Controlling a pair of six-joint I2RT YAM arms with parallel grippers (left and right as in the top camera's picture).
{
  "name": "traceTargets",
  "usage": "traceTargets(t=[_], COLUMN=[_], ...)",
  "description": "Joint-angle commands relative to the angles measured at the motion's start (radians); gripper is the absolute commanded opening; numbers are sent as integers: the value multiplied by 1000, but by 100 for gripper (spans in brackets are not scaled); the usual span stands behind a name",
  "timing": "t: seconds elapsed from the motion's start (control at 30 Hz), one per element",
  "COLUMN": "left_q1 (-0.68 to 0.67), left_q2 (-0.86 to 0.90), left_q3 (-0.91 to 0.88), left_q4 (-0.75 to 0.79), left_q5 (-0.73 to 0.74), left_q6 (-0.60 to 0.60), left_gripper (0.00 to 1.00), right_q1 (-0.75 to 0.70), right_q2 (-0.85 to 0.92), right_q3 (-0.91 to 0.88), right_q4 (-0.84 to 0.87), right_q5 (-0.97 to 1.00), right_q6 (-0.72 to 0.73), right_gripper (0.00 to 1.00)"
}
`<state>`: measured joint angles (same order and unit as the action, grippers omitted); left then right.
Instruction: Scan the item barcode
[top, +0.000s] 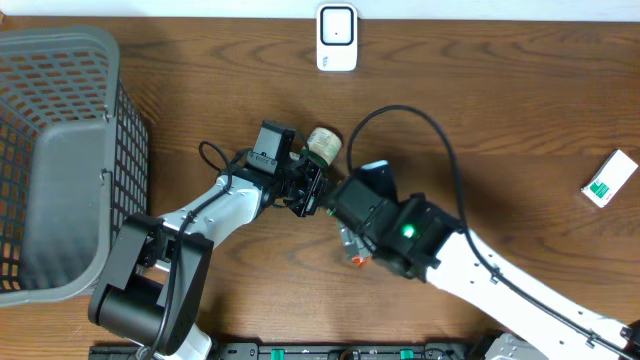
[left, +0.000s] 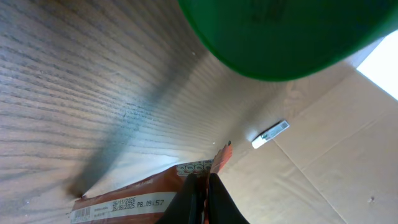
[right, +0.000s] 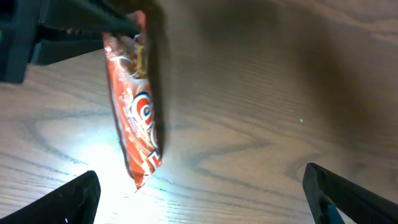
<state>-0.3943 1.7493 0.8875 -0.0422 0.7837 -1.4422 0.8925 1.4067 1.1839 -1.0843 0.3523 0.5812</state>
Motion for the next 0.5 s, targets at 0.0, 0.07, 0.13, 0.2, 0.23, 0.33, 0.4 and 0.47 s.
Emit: traceTargets(t=[0.0, 0.07, 0.13, 0.2, 0.23, 0.33, 0.4, 0.47], left_q1=[2, 2, 2, 2, 3, 2, 2, 2], left_q2=[5, 5, 5, 5, 5, 5, 5, 5], left_q3=[-6, -6, -6, -6, -6, -6, -6, -6], left_q4=[-1, -2, -2, -1, -1, 0, -1, -1], left_q5=[20, 20, 20, 20, 20, 20, 20, 20], left_q6=[8, 0, -18, -55, -76, -109, -109, -109], left_gripper=[7, 7, 7, 7, 7, 7, 7, 7], right_q1=[-51, -61, -58, -47, -40, -16, -2, 14], right_q2=[1, 0, 0, 0, 0, 0, 0, 0], right_q3=[-44, -104, -169, -229, -255, -327, -357, -376], right_q4=[41, 122, 218, 313, 354, 470, 524, 571], right_q5=[-89, -107, -97, -96, -96, -82, -48, -11], right_q6=[-63, -74, -75, -82, -82, -82, -82, -94], right_gripper=[99, 99, 99, 99, 99, 99, 99, 99])
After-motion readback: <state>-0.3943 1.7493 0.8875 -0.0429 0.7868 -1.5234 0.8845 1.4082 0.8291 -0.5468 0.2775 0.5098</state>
